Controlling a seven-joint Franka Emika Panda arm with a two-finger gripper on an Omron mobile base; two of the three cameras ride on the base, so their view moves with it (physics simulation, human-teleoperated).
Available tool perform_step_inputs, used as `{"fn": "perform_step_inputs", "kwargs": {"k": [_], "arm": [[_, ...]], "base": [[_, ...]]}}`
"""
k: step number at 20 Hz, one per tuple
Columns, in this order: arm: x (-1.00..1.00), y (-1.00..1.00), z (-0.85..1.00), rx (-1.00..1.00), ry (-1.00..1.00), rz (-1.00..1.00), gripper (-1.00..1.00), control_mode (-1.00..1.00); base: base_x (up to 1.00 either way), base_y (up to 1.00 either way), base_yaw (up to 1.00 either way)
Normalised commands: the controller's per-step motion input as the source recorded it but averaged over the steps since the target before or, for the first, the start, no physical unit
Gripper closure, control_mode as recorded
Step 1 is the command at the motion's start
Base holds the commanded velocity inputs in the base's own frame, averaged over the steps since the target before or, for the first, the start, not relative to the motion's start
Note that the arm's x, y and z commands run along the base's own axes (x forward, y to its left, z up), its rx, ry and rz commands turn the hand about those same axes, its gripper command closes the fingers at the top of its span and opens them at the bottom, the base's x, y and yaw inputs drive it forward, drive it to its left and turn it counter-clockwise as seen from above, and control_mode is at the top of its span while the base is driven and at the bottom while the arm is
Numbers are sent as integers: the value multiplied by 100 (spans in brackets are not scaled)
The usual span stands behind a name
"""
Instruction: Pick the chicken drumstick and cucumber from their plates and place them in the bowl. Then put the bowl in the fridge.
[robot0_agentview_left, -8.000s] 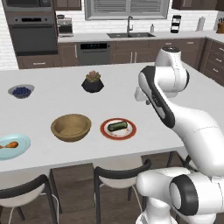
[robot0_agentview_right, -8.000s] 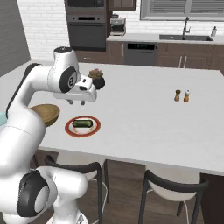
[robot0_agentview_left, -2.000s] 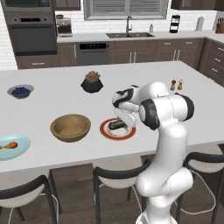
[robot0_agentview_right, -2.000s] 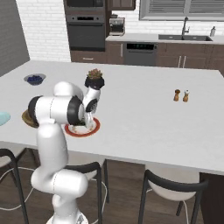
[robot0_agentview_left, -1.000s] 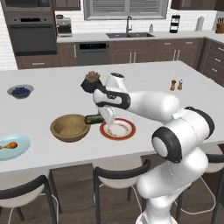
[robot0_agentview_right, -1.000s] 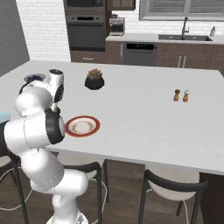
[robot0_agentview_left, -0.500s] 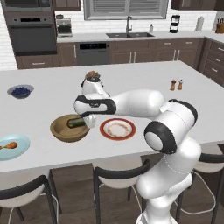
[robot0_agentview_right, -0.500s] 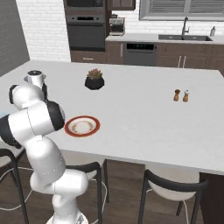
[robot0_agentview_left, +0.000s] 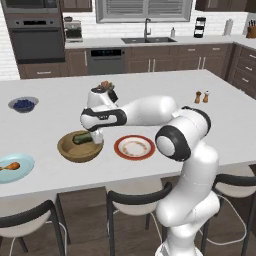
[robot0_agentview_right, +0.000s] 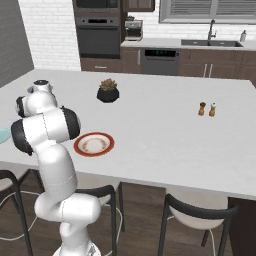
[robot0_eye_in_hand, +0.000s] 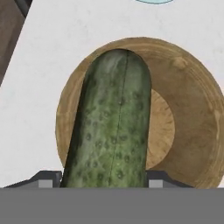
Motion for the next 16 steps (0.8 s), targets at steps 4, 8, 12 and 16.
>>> {"fn": "perform_step_inputs", "kwargs": {"k": [4,8,12,16], "arm": [[13,23,-37,0,0,0,100,-100],[2,7,-32,0,0,0,100,-100],[13,0,-29,0,0,0,100,-100],[20,0,-22,0,0,0,-100,-100]], "base": [[0,0,0],[0,0,0],[0,0,0],[0,0,0]]}}
